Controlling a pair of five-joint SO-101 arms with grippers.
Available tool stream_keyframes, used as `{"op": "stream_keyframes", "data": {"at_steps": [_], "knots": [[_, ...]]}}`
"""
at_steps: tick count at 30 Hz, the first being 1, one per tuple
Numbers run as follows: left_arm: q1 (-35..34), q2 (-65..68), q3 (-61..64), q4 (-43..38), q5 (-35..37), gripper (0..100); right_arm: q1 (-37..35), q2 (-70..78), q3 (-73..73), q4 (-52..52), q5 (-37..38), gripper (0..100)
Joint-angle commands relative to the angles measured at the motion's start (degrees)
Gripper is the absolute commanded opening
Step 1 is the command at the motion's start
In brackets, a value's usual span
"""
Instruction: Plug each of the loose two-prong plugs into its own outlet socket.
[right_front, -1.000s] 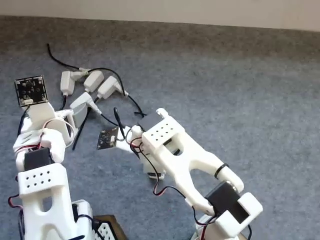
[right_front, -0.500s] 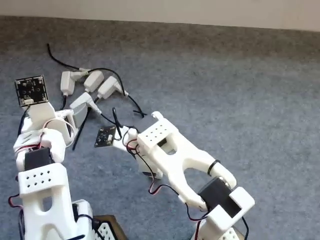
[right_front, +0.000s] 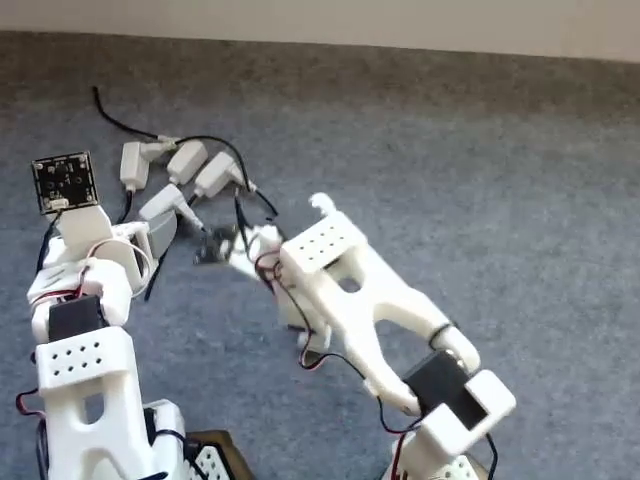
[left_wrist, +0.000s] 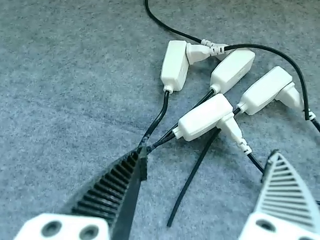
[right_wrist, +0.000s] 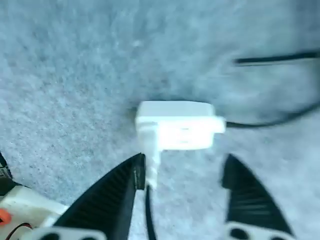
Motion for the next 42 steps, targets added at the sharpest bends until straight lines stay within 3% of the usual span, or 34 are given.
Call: {"op": "stream_keyframes", "data": {"at_steps": [1,8,13,16,20,24,33,37,42], "knots": [[1.3,-0.1,-2.4,0.2,0.3,36,2.4,-5.4,-17.5,9.5,-1.8,40.6],[3.2,-0.1,-2.6,0.5,0.2,36,8.0,-6.7,-35.8,9.6,-12.9,40.8],[8.0,-0.7,-10.9,12.1,-0.9,36,20.3,-11.2,-43.4,9.7,-26.1,40.1],[10.2,-2.8,-16.2,17.8,-3.9,36,26.2,-20.7,-40.7,9.7,-26.5,28.5],[12.3,-9.3,-16.6,19.7,-6.3,36,29.4,-36.6,-27.5,9.6,-29.4,0.9],[14.1,-18.0,-11.0,24.1,-6.9,36,30.5,-53.8,-4.4,7.4,-29.0,2.1],[15.7,-44.6,15.0,27.1,-10.4,36,31.1,-93.4,56.6,-13.2,-21.4,0.7],[15.3,-52.2,21.5,28.2,-10.4,36,38.1,-103.9,69.0,-18.1,-20.7,0.7],[15.7,-50.9,27.4,27.9,-10.3,36,45.8,-108.4,76.8,-22.6,-21.7,0.8]]}}
